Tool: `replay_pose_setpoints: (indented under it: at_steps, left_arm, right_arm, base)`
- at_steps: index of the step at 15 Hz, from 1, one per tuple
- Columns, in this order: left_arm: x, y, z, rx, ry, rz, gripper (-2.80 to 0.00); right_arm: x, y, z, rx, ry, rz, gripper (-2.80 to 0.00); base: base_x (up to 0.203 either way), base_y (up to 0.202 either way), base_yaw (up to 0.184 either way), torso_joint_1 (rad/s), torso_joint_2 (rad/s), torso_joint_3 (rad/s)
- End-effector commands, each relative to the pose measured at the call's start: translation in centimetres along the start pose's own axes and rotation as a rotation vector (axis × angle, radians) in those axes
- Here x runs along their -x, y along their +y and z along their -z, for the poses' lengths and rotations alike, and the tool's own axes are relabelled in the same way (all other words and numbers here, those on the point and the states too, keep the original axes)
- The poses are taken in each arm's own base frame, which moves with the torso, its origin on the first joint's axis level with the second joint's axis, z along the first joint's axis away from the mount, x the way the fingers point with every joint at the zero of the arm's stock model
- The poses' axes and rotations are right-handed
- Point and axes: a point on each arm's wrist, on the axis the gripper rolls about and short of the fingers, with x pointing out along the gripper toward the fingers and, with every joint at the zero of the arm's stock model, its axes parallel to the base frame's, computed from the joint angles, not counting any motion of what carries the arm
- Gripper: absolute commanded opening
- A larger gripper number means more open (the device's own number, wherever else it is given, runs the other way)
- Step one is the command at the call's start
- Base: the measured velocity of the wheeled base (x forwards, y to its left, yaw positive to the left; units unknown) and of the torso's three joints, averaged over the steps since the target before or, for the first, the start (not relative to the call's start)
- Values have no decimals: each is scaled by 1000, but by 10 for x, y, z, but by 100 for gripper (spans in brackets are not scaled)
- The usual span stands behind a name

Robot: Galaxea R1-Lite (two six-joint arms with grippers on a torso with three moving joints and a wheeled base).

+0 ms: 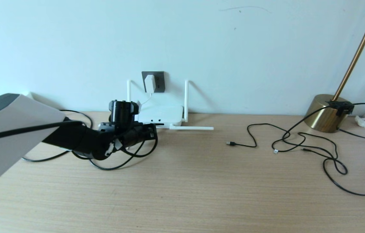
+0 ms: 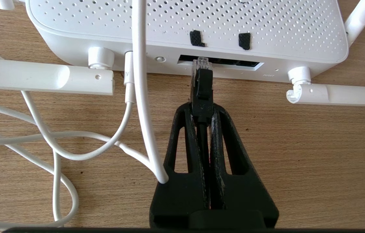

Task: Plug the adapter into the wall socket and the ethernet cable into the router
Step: Align cable and router interface

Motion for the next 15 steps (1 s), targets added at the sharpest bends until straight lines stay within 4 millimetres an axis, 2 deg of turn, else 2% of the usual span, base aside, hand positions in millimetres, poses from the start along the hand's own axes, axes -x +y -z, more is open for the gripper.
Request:
replay_pose_setpoints:
  at_steps: [1, 15]
  left_arm:
    - [-1, 0, 1, 2, 0, -1, -280]
    - [1, 2, -2, 5, -7, -5, -280]
  right_arm:
    - [-1, 0, 3, 0, 11, 0, -280]
    - [-1, 0, 3, 0, 11, 0, -280]
  base:
    - [0, 0, 0, 0, 0, 0]
    - [0, 0, 0, 0, 0, 0]
